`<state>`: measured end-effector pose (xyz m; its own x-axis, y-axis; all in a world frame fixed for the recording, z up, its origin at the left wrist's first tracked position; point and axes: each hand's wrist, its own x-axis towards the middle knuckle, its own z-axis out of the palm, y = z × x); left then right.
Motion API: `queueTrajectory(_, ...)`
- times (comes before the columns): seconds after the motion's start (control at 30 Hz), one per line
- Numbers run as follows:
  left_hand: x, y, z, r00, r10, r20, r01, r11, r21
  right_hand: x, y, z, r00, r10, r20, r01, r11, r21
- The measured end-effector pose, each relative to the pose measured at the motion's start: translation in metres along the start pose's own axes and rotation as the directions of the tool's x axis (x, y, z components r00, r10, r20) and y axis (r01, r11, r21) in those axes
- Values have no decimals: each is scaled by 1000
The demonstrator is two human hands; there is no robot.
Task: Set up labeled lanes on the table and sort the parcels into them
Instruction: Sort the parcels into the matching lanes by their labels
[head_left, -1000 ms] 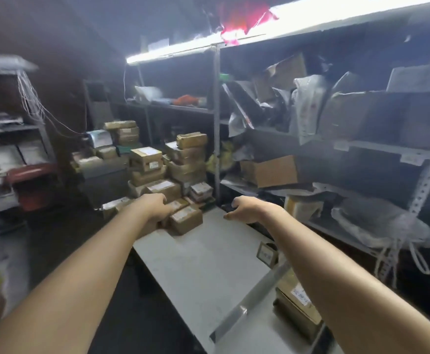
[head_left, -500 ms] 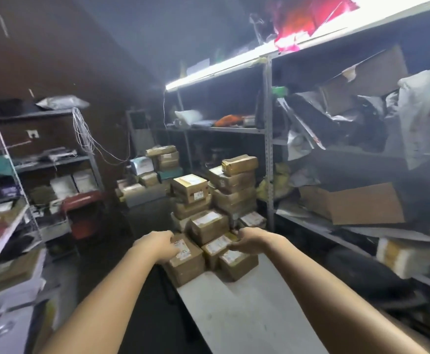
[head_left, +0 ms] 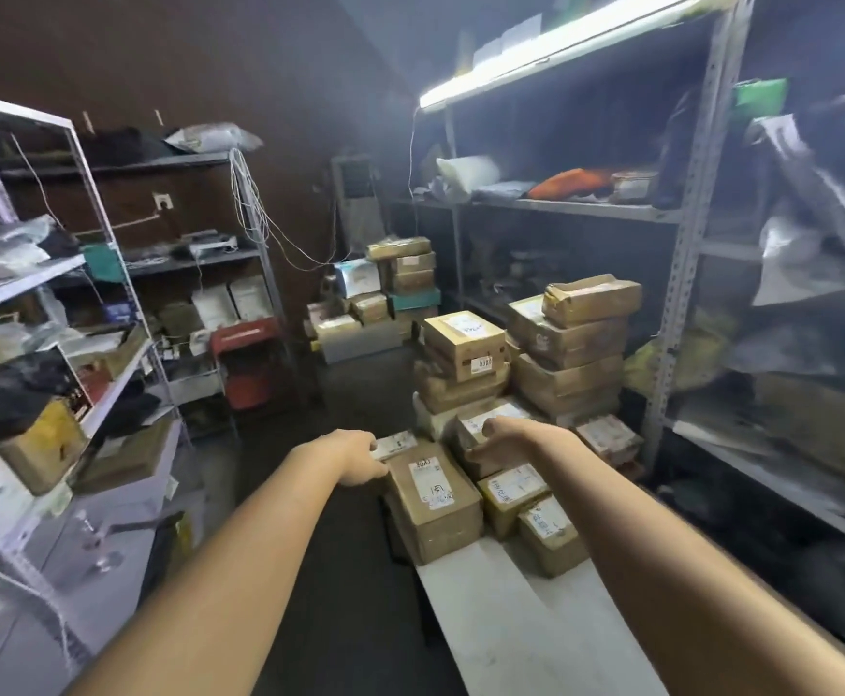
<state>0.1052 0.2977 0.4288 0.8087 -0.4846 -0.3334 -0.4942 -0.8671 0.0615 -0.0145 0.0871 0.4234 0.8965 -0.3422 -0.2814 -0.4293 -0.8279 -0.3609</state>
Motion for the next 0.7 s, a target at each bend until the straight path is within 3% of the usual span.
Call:
queueTrajectory(0.4, 183, -70, -48, 985, 175, 10, -175, 985, -7, 142, -48, -22, 982, 182, -55, -181, 983, 21)
queueTrajectory(0.57, 244, -71, -66, 965, 261, 6, -261, 965, -3, 180, -51, -37, 965, 253, -64, -255, 967, -25)
queueTrajectory(0.7, 293, -56, -81, 954, 297, -42, -298, 954, -33, 223, -41, -56, 946, 275, -169, -277, 961, 16)
